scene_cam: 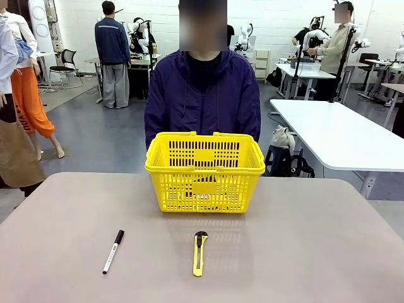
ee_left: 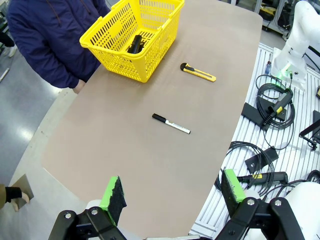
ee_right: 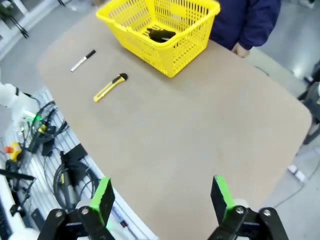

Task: Place the items the person wants into the basket.
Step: Pick up the item the person points to and place it in the Market Basket.

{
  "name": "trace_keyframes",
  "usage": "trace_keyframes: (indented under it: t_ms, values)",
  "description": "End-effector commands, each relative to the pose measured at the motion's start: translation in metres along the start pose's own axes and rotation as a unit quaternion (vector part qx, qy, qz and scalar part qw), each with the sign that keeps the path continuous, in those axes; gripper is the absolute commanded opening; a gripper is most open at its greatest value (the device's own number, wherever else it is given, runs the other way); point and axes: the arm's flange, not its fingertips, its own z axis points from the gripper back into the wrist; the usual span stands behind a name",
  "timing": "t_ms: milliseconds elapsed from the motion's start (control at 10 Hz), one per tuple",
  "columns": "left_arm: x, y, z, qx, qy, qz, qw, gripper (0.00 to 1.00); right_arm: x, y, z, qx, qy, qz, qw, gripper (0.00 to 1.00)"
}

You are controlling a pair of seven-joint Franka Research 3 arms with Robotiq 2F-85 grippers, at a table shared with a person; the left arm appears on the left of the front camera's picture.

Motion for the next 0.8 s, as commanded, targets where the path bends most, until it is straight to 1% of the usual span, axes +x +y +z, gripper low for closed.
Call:
trace_keyframes:
  t_ms: [0, 200, 400, 500, 700]
  values:
    - [0.001, 0.0, 0.001, -0.006, -0.006, -0.002, 1.0, 1.0, -0.022, 0.005, -0.002, -0.007, -0.032, 0.016, 0.999, 1.0]
    - [0.001, 0.0, 0.001, -0.006, -0.006, -0.002, 1.0, 1.0, -0.035, 0.008, 0.006, -0.01, -0.062, 0.028, 0.998, 1.0]
    - [0.001, 0.0, 0.001, -0.006, -0.006, -0.002, 1.0, 1.0, -0.033, 0.008, 0.008, -0.002, -0.093, 0.014, 0.996, 1.0]
    - [0.001, 0.0, 0.001, -0.006, -0.006, -0.002, 1.0, 1.0, -0.032, 0.008, 0.016, -0.013, -0.047, 0.021, 0.999, 1.0]
    - [0.001, 0.0, 0.001, -0.006, -0.006, -0.002, 1.0, 1.0, -0.032, 0.008, 0.016, -0.013, -0.047, 0.021, 0.999, 1.0]
